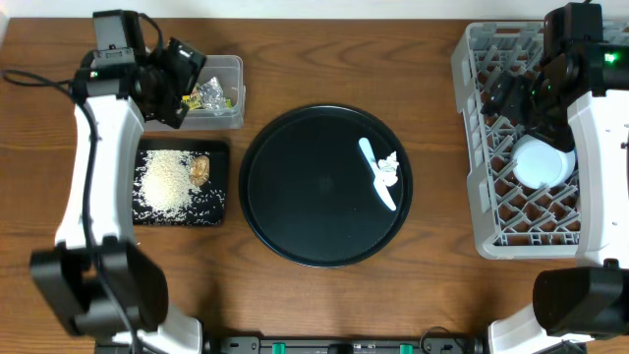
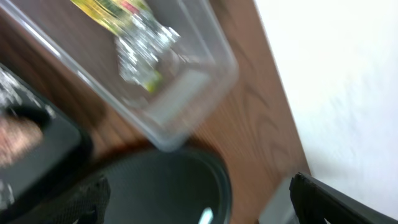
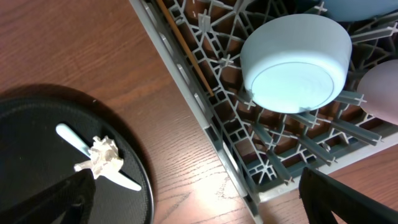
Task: Sort waste into correct bins and load items into the dishwasher rack
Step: 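Move the left gripper to the white tissue on the round tray and grasp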
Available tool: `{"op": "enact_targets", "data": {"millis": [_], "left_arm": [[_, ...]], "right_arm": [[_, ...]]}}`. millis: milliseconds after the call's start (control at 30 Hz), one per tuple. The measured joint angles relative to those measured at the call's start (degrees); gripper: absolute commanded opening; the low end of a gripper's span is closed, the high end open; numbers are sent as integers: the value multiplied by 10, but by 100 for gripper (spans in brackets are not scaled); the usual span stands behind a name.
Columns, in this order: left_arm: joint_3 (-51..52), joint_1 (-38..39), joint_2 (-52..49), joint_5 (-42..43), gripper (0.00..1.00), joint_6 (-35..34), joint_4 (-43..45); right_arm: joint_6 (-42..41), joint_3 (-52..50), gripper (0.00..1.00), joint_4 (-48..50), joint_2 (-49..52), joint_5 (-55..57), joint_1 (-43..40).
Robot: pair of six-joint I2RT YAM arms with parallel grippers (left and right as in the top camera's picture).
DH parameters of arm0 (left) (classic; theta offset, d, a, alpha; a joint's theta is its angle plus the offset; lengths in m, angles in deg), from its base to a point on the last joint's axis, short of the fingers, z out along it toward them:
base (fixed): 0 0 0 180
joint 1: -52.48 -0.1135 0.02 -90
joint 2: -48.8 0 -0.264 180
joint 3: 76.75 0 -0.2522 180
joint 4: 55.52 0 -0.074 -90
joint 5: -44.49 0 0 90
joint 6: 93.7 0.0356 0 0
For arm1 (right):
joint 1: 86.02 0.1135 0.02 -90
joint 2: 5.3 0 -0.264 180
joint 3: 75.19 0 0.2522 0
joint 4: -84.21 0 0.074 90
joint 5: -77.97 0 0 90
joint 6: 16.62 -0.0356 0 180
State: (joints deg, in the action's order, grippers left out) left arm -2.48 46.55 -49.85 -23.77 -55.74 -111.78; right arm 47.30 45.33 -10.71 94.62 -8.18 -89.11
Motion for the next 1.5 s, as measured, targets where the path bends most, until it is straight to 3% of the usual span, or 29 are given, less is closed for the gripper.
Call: {"op": "enact_targets", "data": {"millis": [233,500,700,1233,1300,1400,1500], "left_arm": [[0,138,34,2,95,10,-37],[4,313,-35,-20,98,-10,-19],[6,401,-103,-24,98,-19,1],[7,450,-223,-24,98,-65,104],[7,452,-224,-24,97,-65,116],[7,453,-224,-24,87,-68,127],[7,453,-224,-25,87,-69,128]], "right_arm": [[0,0,99,0,0,0,0],[0,0,99,0,0,0,0],[0,0,99,0,0,0,0],[0,0,99,0,0,0,0],[0,0,99,0,0,0,0],[0,0,99,0,0,0,0],[0,0,99,0,0,0,0]]}}
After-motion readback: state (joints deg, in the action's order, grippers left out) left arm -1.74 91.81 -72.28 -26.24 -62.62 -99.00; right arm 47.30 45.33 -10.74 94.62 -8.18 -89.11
